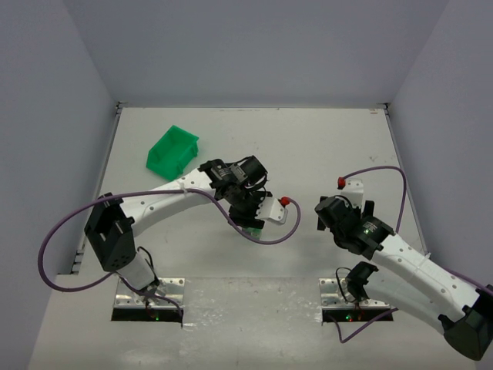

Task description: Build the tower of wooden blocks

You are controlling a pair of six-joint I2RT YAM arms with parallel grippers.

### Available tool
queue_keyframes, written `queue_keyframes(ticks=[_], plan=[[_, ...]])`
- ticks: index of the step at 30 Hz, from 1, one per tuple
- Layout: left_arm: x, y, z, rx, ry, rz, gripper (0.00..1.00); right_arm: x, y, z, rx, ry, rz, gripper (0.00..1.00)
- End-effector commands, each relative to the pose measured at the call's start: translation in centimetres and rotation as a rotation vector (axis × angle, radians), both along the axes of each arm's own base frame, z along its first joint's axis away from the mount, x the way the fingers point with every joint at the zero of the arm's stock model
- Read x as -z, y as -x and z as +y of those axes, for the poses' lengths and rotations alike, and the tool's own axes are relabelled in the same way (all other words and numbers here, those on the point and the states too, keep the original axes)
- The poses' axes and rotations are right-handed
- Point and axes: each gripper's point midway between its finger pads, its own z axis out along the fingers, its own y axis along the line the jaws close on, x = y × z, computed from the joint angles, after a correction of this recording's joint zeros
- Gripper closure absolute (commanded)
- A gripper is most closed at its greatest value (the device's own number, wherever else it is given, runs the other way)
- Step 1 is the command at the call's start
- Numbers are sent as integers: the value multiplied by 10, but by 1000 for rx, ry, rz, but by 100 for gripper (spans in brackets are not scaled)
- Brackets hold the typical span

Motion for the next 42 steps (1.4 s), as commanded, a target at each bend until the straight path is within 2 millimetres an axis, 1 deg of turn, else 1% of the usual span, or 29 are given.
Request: queue_keyframes(ticks=[1,14,22,27,33,35,38,39,40,42], plan=[[-21,4,-4,9,63,-47,49,-7,-5,-1,24,-2,-28,1],[-23,4,-3,10,59,-58,50,-6,-5,-1,21,8,-19,1],[-29,7,-3,17,71,-61,50,-7,-5,-1,16,6,-20,1],[-29,8,-3,24,73,-59,50,-7,-5,-1,16,4,-22,1],[-25,2,-2,5,58,-85,49,-7,-4,-1,16,3,-21,1],[-25,-2,-2,-2,52,-101,45,-7,-5,-1,17,4,-22,1],[-30,-10,-2,-19,54,-142,31,-7,-4,-1,15,1,-23,1],[-33,-12,-1,-24,55,-158,21,-7,-4,-1,15,2,-23,1],[-43,-17,-2,-34,69,-185,0,-8,-5,0,13,1,-25,1],[-62,-17,-5,-30,102,-204,0,-10,-5,1,6,-6,-29,1]])
